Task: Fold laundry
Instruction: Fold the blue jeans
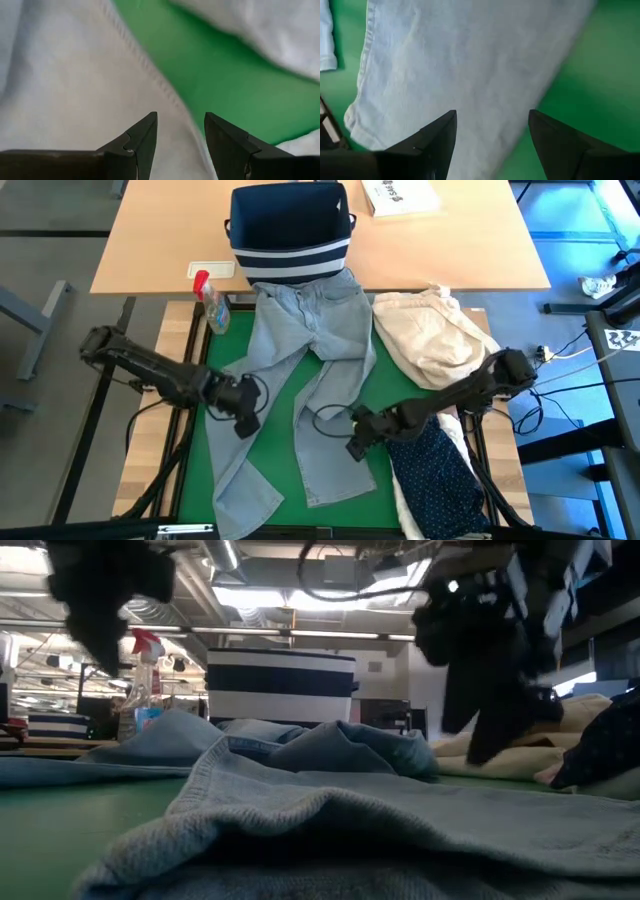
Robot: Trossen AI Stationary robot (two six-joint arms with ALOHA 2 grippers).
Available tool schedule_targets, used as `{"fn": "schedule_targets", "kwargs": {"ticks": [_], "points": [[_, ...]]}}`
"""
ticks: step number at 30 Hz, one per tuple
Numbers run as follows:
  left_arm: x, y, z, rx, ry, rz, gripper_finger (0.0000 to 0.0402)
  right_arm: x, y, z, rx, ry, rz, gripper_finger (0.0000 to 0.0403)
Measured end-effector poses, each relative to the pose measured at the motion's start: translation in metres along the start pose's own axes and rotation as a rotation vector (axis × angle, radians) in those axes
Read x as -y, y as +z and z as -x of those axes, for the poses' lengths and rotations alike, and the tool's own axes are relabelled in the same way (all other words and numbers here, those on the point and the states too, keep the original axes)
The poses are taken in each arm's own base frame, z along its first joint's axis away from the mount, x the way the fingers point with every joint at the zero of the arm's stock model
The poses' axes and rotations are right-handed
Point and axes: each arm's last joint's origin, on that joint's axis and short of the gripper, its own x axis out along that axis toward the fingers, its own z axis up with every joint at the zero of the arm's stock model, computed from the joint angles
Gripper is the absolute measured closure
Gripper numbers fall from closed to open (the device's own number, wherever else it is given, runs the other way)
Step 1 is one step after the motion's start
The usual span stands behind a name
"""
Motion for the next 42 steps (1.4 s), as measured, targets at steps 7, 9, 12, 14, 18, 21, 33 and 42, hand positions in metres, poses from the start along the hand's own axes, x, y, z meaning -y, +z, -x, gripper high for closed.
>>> {"fn": "schedule_targets", "kwargs": {"ticks": [7,9,12,14,18,21,33,42], "points": [[0.002,-0.030,-0.017,-0.049,0.020,-0.047,0.0244,0.005,-0.007,-0.033,-0.013,-0.068,-0.087,0.0181],[0.002,-0.033,-0.018,-0.043,0.029,-0.063,0.0244,0.003,-0.006,-0.036,-0.005,-0.047,-0.090,0.0206],[0.003,-0.034,-0.018,-0.011,0.040,-0.102,0.0244,-0.002,-0.004,-0.038,0.021,0.017,-0.111,0.0265],[0.004,-0.033,-0.018,0.013,0.048,-0.131,0.0244,-0.004,-0.003,-0.039,0.022,0.041,-0.117,0.0317],[0.006,-0.031,-0.018,0.055,0.032,-0.167,0.0244,-0.013,-0.002,-0.037,-0.046,0.112,-0.114,0.0388],[0.011,-0.028,-0.018,0.084,-0.014,-0.200,0.0244,-0.035,0.000,-0.024,-0.139,0.316,-0.075,0.0382],[0.024,-0.020,-0.016,0.186,-0.131,-0.289,0.0244,-0.082,-0.053,0.042,-0.447,0.533,-0.209,0.0391],[0.024,-0.020,-0.016,0.183,-0.133,-0.290,0.0244,-0.082,-0.114,0.014,-0.567,0.345,-0.319,0.0367]]}}
